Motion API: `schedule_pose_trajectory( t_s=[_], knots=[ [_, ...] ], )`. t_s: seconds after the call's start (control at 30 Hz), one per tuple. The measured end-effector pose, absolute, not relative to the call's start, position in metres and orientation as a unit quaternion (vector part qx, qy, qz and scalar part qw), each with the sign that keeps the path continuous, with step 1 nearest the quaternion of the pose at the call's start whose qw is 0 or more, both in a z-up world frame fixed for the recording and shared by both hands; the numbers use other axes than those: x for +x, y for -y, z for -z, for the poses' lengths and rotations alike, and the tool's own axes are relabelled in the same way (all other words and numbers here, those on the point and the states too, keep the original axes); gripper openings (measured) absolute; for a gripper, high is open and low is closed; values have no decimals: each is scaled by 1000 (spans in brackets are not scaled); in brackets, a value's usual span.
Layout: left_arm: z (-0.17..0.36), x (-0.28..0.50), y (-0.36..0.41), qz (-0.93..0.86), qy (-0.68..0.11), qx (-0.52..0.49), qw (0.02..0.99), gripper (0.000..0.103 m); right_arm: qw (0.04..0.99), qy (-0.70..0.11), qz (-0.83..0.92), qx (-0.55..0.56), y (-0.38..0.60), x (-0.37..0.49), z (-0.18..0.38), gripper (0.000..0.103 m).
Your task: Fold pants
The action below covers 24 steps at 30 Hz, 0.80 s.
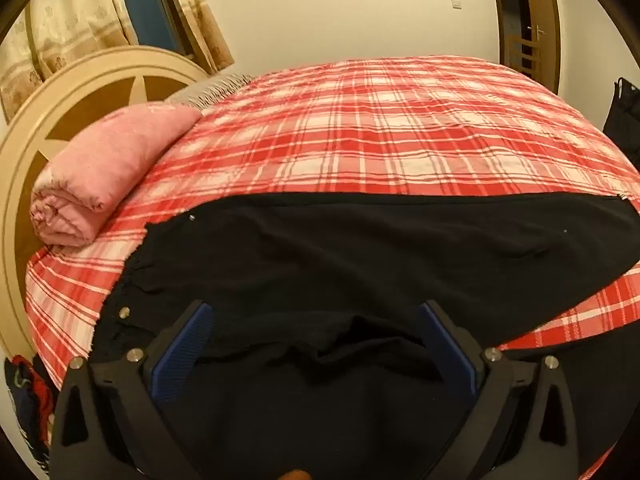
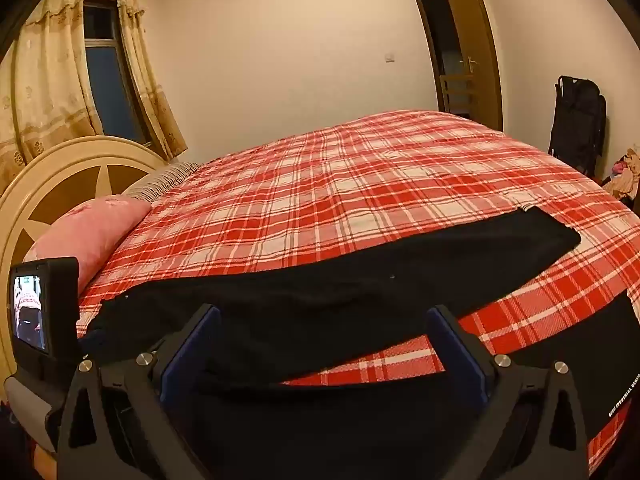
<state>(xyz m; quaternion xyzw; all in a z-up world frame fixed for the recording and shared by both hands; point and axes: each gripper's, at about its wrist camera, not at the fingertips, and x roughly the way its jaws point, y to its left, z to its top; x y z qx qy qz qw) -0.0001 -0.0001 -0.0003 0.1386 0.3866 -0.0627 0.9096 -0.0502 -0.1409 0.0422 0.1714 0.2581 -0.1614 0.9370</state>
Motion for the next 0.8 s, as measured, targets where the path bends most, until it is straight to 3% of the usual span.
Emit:
schedule_pose_trajectory(
  t_s=[0.8],
  knots=[
    [0, -4, -8, 63, -383, 131, 912, 103, 936, -268, 159, 164, 133, -50, -40, 102]
  ],
)
